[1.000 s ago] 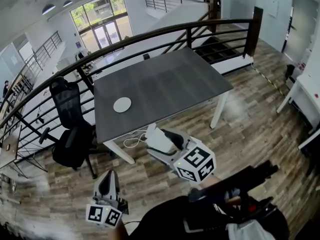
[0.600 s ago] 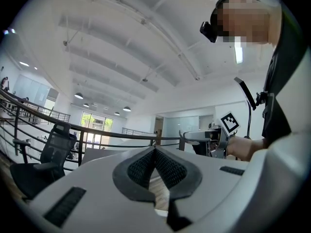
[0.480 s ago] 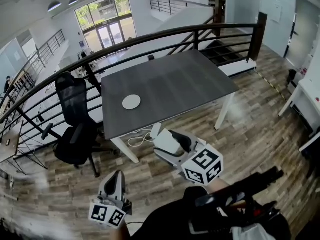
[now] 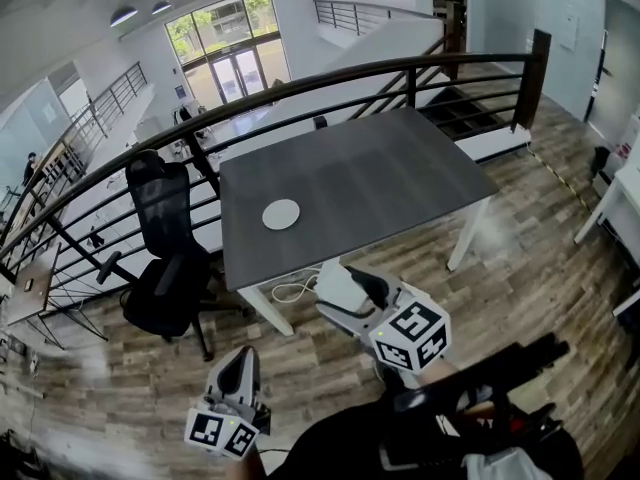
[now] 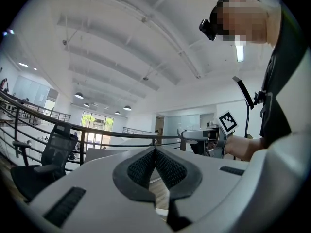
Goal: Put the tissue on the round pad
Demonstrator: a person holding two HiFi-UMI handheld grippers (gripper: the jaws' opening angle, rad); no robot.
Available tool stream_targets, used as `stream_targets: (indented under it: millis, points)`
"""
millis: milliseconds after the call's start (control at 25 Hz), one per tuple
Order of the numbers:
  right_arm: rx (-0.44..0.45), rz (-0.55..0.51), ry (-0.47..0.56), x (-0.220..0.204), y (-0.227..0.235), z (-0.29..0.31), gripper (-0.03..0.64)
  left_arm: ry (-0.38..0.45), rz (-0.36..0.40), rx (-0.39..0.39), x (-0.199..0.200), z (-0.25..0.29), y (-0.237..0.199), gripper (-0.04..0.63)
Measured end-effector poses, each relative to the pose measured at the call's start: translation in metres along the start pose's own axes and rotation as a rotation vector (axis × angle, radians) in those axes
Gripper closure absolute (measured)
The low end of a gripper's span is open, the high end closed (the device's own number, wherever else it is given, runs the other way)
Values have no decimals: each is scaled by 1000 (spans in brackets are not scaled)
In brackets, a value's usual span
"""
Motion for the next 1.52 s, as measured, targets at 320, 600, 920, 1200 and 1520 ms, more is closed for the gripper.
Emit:
stream_targets:
  millis: [320,600,920,1200,1520]
  points:
    - [60,-19,21,24,37,34,291,19,17,63,20,37,-16,591]
    - [104,-4,15,27,77,60,291,12,11,103,23,75,-25,591]
    - [140,5,5,27,125,67,291,45,-12,113,26,124,-13,591]
    - [183,8,10,34,163,78,291,3,-1,163,25,160,-11,591]
    - [223,12,15,34,210,72,291,-30,18,203,18,208,6,591]
Point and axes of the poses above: the fingertips, and each gripper's own axes: z forward along the fingers, y to its right, x out of its top, the point moved 4 cm from there along -z, backward along the fingers
